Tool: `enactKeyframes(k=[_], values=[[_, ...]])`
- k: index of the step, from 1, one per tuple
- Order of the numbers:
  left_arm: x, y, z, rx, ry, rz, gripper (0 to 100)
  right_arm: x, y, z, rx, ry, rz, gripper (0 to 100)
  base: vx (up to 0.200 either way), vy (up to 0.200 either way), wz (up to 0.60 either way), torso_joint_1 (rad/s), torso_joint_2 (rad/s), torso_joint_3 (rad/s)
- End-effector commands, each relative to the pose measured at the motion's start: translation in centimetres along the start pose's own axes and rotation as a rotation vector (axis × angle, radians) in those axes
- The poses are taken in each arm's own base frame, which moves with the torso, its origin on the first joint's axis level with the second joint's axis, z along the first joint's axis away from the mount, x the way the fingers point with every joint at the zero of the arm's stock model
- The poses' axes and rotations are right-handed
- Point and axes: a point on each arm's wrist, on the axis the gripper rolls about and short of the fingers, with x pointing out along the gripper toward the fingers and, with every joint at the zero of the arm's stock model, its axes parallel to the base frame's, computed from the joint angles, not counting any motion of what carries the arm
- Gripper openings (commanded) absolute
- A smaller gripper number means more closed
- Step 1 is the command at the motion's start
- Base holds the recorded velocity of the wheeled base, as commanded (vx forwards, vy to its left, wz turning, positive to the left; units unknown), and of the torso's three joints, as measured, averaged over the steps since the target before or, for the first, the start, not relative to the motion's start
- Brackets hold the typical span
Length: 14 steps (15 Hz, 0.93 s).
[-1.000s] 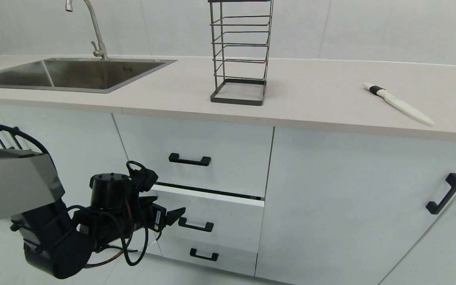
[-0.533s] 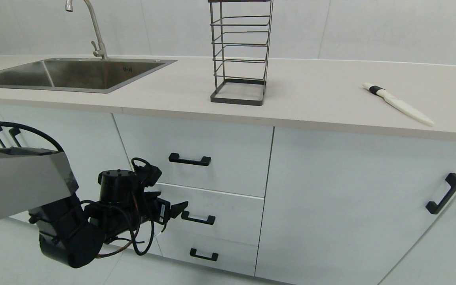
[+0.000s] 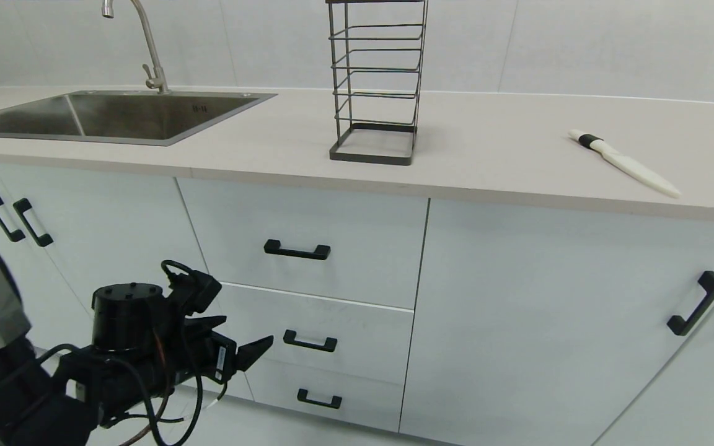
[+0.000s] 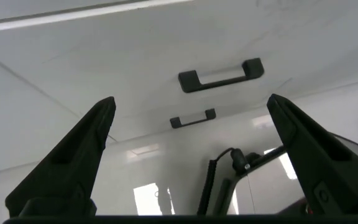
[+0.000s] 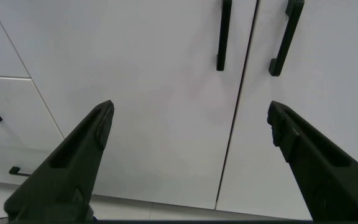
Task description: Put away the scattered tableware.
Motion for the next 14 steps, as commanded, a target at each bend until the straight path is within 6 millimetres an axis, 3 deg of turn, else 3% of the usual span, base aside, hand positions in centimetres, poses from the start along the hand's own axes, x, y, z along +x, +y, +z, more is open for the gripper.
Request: enactKeyframes(k=[1,4,8,9,12,14], values=[[-3.9,-0.8,0.6,0.016,-0.077,0.003,100,0.0,0.0,0.0,0.0,0.001,-0.001,100,0.0,0.0,0.0,0.0,0.0,0.0],[-8.8,-1.8,0.9,0.044,-0.207,0.01,100,0.0,0.0,0.0,0.0,0.001,-0.001,100,0.0,0.0,0.0,0.0,0.0,0.0],[-13.5,-2.6,0.5,0.051,-0.338,0.032,100,0.0,0.0,0.0,0.001,0.0,-0.001,100,0.0,0.0,0.0,0.0,0.0,0.0],[-15.7,-2.8,0.2,0.041,-0.399,0.06,100,0.0,0.0,0.0,0.001,0.0,-0.001,100,0.0,0.0,0.0,0.0,0.0,0.0],[-20.2,-3.6,-2.1,0.033,-0.482,0.144,100,0.0,0.0,0.0,0.001,0.0,-0.001,100,0.0,0.0,0.0,0.0,0.0,0.0],[-21.8,-4.3,-4.2,0.024,-0.492,0.17,100,0.0,0.0,0.0,0.001,0.0,-0.001,100,0.0,0.0,0.0,0.0,0.0,0.0]])
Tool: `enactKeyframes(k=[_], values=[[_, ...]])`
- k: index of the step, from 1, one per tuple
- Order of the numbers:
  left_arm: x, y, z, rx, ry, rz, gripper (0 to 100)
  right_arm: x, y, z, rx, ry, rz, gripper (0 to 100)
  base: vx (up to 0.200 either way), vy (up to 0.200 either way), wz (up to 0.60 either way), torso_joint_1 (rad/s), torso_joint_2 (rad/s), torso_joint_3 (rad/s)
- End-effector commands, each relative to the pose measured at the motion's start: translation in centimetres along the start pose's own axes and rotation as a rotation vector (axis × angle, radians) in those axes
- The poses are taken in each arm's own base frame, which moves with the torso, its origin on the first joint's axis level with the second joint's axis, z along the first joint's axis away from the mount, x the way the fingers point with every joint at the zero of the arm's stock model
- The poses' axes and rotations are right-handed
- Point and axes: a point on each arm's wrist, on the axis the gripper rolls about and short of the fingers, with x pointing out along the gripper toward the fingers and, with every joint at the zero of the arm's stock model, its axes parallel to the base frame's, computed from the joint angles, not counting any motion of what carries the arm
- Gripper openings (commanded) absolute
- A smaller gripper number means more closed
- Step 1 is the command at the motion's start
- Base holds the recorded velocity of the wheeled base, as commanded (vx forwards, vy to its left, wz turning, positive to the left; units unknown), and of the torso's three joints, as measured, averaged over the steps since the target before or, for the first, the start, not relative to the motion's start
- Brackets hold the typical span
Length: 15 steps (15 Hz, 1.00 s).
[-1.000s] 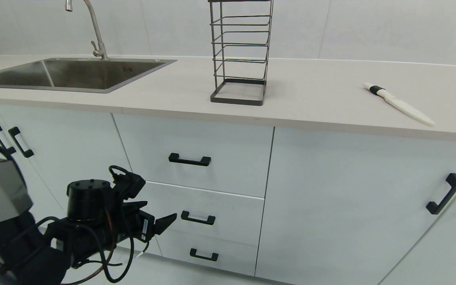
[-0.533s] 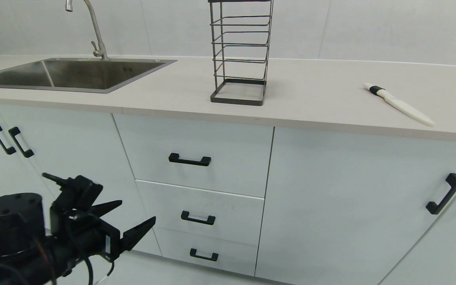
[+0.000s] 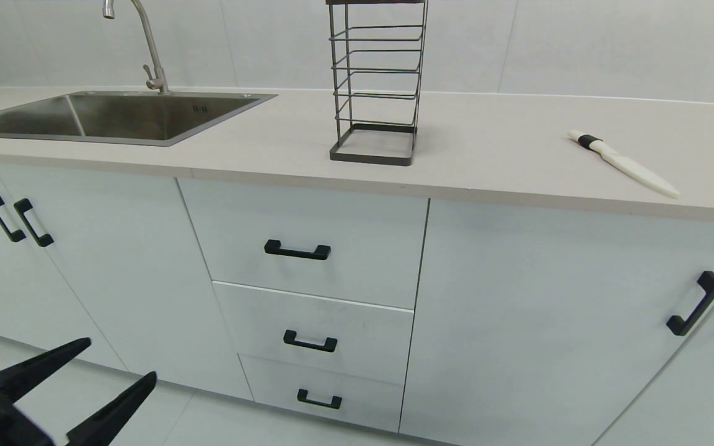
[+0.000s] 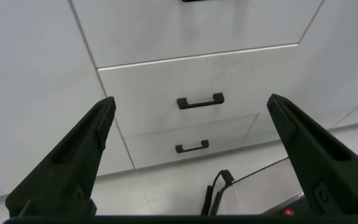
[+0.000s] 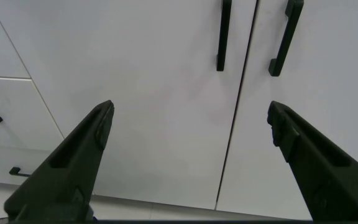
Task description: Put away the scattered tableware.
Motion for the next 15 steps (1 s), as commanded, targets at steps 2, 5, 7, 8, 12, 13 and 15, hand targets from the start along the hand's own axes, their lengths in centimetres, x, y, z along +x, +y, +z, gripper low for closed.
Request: enactKeyframes(k=[2,5,7,8,12,13,15], values=[[-6.3,-1.3,-1.9,-0.012,-0.173,0.069,100,0.0,0.0,0.0,0.0,0.001,0.0,100,0.0,0.0,0.0,0.0,0.0,0.0],[-7.0,-1.6,-3.3,-0.02,-0.157,0.081,100,0.0,0.0,0.0,0.0,0.001,0.0,100,0.0,0.0,0.0,0.0,0.0,0.0],[-7.3,-1.7,-4.4,-0.036,-0.12,0.097,100,0.0,0.0,0.0,0.0,0.001,0.0,100,0.0,0.0,0.0,0.0,0.0,0.0],[-7.4,-1.7,-4.7,-0.039,-0.114,0.108,100,0.0,0.0,0.0,0.0,0.001,0.0,100,0.0,0.0,0.0,0.0,0.0,0.0],[-8.2,-2.2,-5.9,-0.03,-0.136,0.164,100,0.0,0.0,0.0,0.0,0.001,0.0,100,0.0,0.0,-0.45,-0.001,0.0,0.002],[-8.3,-2.2,-6.0,-0.022,-0.158,0.164,100,0.0,0.0,0.0,0.0,0.001,0.0,100,0.0,0.0,-0.6,0.002,0.01,-0.002],[-8.7,-2.4,-6.2,-0.009,-0.211,0.169,100,0.0,0.0,0.0,0.002,0.001,0.0,100,0.0,0.0,-0.6,0.002,0.0,0.002]])
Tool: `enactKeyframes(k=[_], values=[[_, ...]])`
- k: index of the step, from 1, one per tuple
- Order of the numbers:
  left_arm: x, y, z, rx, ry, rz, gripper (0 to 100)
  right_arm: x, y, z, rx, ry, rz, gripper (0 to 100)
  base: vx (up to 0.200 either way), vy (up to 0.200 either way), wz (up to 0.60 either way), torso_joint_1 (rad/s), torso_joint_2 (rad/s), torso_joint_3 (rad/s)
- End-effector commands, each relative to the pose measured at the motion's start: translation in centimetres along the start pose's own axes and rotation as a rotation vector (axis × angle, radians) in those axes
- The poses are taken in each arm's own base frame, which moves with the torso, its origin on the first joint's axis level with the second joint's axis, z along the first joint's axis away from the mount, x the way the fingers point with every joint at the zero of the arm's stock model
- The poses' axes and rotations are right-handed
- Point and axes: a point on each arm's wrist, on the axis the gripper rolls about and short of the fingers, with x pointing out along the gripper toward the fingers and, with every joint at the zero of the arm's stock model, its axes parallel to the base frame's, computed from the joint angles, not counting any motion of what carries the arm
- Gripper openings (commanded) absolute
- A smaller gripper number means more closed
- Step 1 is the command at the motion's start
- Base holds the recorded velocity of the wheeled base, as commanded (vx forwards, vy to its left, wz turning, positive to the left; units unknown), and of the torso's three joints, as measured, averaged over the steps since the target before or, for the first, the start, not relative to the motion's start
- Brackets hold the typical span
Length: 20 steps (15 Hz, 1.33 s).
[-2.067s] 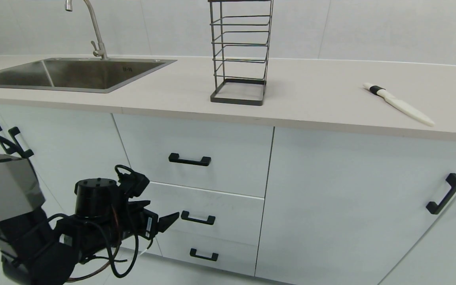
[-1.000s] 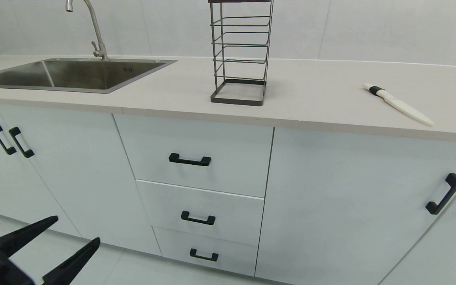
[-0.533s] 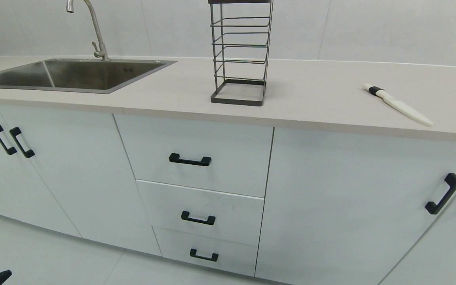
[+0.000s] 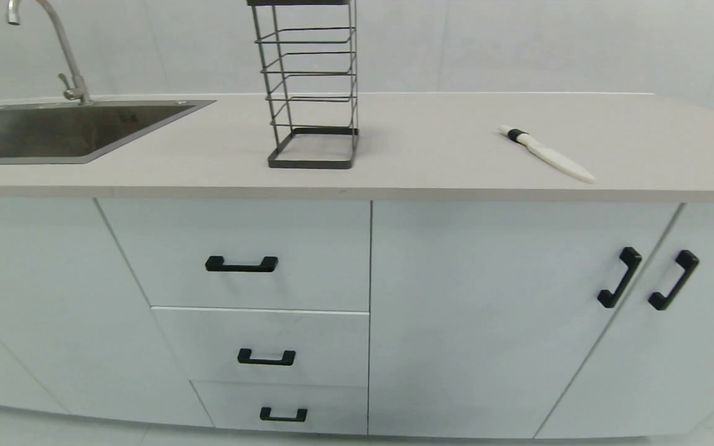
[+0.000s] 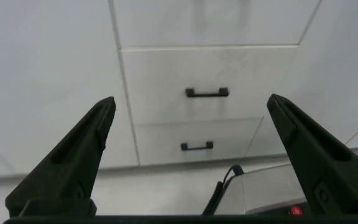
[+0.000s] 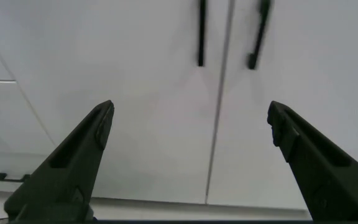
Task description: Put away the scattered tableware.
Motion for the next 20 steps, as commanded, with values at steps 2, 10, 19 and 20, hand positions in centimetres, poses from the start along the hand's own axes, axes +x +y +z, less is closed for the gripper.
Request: enactKeyframes(k=[2,10,19,20], values=[[-0.51,-0.08,-0.16,0.012,-0.066,0.027,100,0.01,0.0,0.0,-0.001,0.001,0.0,100,0.0,0.0,0.0,0.0,0.0,0.0],[-0.53,0.32,-0.71,0.042,-0.011,0.203,100,0.02,0.0,-0.01,-0.002,0.004,-0.003,100,0.0,0.0,0.15,0.001,0.0,0.001],[-0.53,0.32,-0.71,0.03,-0.013,0.203,100,0.02,0.0,-0.01,-0.002,0.004,-0.001,100,0.089,0.0,0.0,0.001,0.0,0.002],[-0.53,0.32,-0.71,0.03,-0.013,0.205,100,0.02,0.0,-0.01,-0.002,0.004,-0.003,100,0.2,0.0,0.0,0.002,0.0,-0.002]])
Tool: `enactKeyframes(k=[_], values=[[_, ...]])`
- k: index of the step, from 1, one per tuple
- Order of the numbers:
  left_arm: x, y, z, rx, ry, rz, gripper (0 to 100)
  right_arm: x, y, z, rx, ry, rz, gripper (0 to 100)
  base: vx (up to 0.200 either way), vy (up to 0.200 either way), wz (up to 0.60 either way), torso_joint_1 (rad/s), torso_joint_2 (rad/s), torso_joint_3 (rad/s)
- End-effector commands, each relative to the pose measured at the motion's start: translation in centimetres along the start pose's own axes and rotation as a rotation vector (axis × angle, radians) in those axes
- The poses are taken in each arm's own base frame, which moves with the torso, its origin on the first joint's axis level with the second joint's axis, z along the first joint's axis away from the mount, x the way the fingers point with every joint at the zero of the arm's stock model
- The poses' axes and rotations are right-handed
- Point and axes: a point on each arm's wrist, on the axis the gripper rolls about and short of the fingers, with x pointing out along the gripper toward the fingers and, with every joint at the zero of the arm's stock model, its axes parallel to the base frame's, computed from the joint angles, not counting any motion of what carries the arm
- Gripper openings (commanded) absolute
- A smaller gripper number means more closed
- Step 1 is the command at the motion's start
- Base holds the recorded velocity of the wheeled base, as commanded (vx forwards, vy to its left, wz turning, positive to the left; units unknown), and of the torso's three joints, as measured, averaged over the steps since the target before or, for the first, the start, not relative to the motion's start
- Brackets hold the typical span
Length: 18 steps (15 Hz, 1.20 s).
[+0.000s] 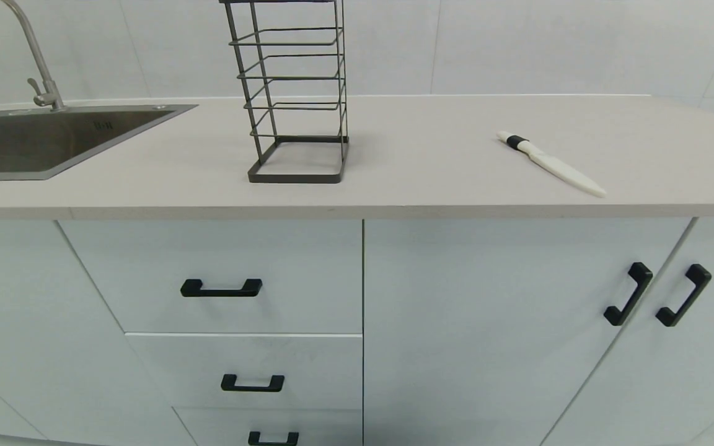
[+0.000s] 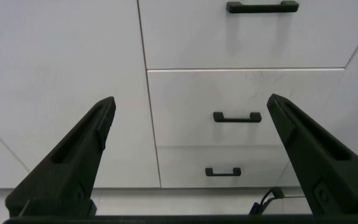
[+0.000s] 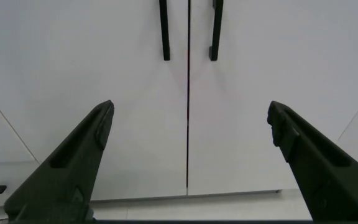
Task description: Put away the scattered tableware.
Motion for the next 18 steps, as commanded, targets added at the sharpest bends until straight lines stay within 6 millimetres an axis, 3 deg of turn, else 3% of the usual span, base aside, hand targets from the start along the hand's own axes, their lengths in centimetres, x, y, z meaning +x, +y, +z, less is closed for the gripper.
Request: enactKeyframes(k=[1,5,10,18], values=[[0.01,0.0,0.0,0.0,0.001,0.001,100,0.01,0.0,0.01,0.0,0.001,0.0,100,0.0,0.0,0.0,0.0,0.0,0.0],[0.01,0.0,0.0,-0.002,0.001,0.001,100,0.0,0.0,0.0,0.0,-0.001,-0.001,100,0.0,0.0,0.0,0.026,-0.04,-0.008],[0.01,0.0,0.0,-0.002,0.001,0.001,100,0.01,0.0,0.01,0.0,0.001,-0.001,100,0.0,0.0,0.0,0.226,-0.13,-0.132],[0.01,0.0,0.0,-0.005,0.001,0.001,100,0.01,0.0,0.01,0.001,0.001,-0.001,100,0.0,0.0,0.0,0.204,-0.57,-0.209]])
